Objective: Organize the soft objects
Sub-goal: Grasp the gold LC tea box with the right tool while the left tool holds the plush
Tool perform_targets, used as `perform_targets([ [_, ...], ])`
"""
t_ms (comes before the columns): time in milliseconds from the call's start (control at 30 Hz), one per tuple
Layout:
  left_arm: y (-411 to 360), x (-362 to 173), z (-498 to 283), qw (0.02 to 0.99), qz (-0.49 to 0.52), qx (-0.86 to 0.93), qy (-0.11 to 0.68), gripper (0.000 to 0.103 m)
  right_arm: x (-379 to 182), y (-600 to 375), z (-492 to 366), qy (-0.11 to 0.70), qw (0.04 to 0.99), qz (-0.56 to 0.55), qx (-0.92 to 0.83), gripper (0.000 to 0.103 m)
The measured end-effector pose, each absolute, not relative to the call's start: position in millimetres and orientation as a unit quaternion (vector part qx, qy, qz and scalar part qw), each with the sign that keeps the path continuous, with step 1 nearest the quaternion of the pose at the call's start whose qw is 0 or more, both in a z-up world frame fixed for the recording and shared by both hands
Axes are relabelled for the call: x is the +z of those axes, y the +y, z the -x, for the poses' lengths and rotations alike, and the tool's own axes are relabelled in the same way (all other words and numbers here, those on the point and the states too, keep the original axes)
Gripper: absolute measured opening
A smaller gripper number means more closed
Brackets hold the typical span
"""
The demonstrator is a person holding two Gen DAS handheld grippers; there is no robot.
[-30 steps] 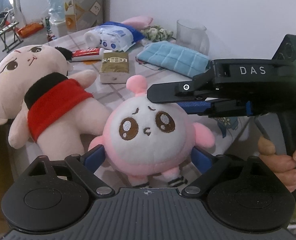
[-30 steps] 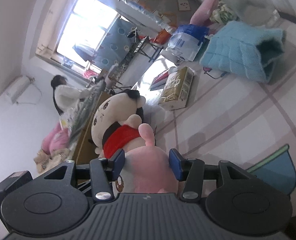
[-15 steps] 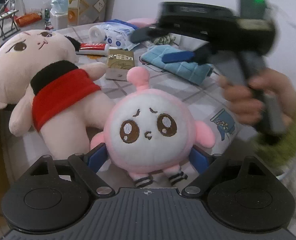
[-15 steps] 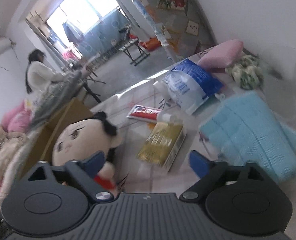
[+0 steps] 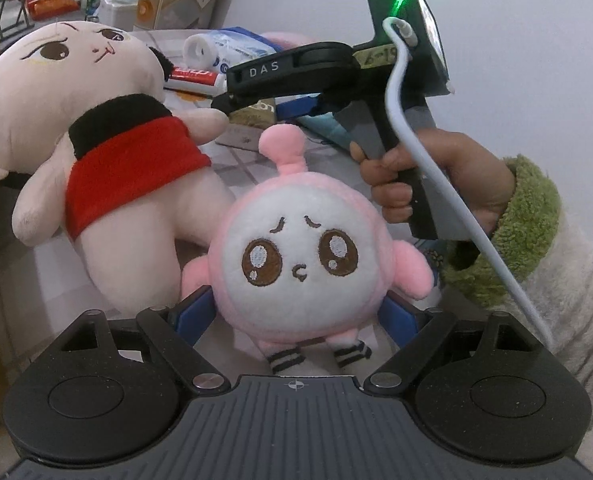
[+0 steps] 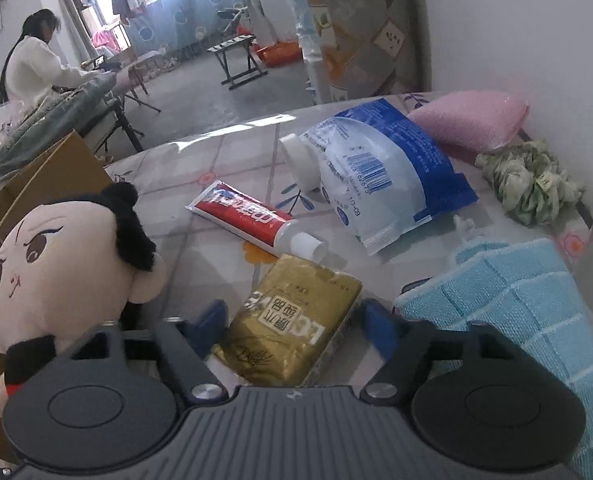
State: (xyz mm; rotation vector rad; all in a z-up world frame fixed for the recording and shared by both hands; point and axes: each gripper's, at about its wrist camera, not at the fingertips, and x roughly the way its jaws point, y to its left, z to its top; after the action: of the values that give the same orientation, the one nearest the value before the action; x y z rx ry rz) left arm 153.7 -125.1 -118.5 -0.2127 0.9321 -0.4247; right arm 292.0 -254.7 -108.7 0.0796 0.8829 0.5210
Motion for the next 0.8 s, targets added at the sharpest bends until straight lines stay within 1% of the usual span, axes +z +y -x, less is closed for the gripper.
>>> perform_targets([
  [100,-127.1,-118.3,-155.0,0.866,0.1,-0.202,0.446,0.087,-106.5,-264.0,-285.2,0.423,0.87,-0.042,0.251,0.049],
  [267,-127.7,-117.7,-155.3,0.868,0.091,-0.201,0.445,0.087,-97.9,-297.2,-268.8,0.422,0.869,-0.075,0.25,0.048],
  [533,-134.7,-118.2,-153.4,0.872,0.072,-0.192,0.444,0.088,-78.7,-368.5,-209.5,0.398,0.87,-0.151,0.251,0.048],
  [800,-140.8,-114.9,-144.9,0.883,0.061,-0.176,0.43,0.083,-76.5,-391.4,-144.9,0.382,0.866,-0.199,0.253,0.048],
])
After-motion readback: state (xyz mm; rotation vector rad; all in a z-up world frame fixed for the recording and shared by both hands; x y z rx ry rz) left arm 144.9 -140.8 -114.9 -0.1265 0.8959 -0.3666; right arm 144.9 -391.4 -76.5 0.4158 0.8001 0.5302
